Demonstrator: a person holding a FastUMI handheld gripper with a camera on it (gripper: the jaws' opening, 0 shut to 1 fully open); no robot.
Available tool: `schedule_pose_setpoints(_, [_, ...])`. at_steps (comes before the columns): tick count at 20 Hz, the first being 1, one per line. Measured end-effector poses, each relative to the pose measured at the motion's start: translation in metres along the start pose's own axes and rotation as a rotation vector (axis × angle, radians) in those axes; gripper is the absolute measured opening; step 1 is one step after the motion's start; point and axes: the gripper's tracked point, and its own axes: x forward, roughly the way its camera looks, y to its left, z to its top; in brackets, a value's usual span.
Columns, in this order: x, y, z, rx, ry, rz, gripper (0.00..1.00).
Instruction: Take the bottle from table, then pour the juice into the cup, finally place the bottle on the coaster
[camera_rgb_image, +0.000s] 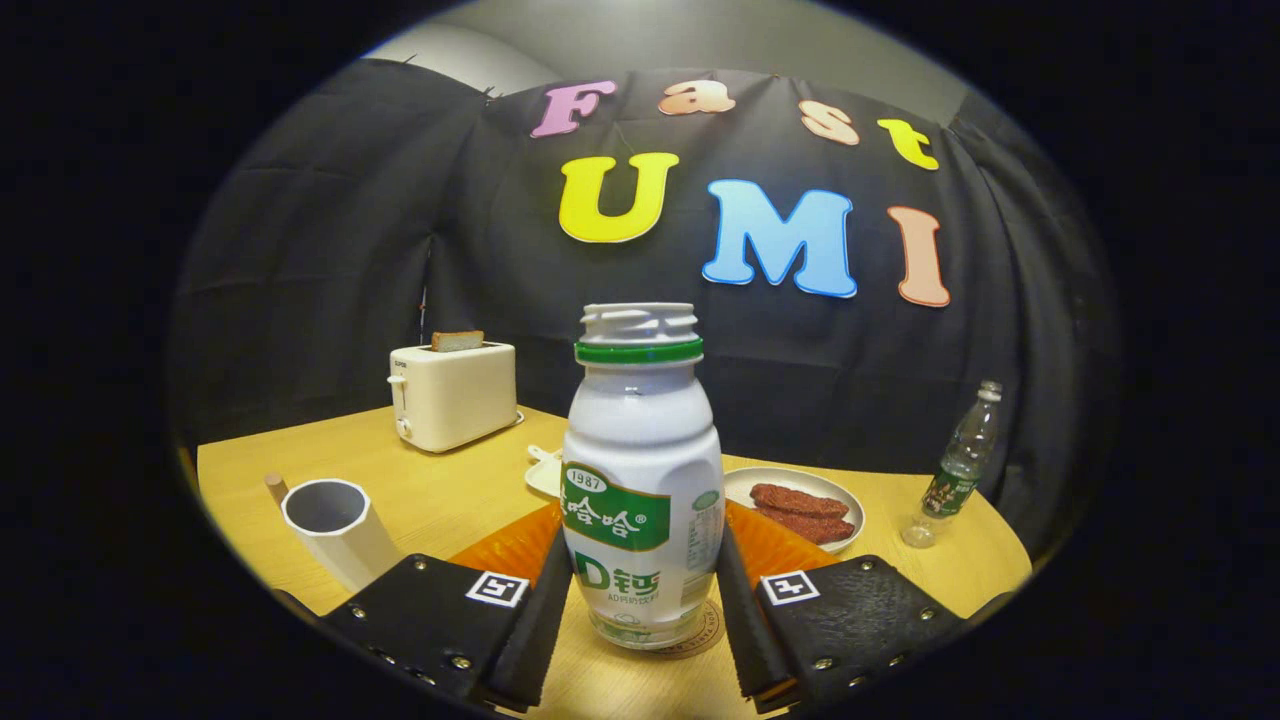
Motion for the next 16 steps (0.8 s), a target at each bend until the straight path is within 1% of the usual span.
schedule_pose_setpoints(4, [0.014,-0.015,-0.009,0.040,0.002,-0.030,0.70])
schedule_pose_setpoints(7, [0.021,-0.019,-0.020,0.040,0.020,-0.044,0.70])
schedule_pose_setpoints(11, [0.025,-0.019,-0.022,0.063,0.014,-0.040,0.70])
schedule_pose_setpoints(16, [0.030,-0.022,-0.032,0.049,0.028,-0.052,0.71])
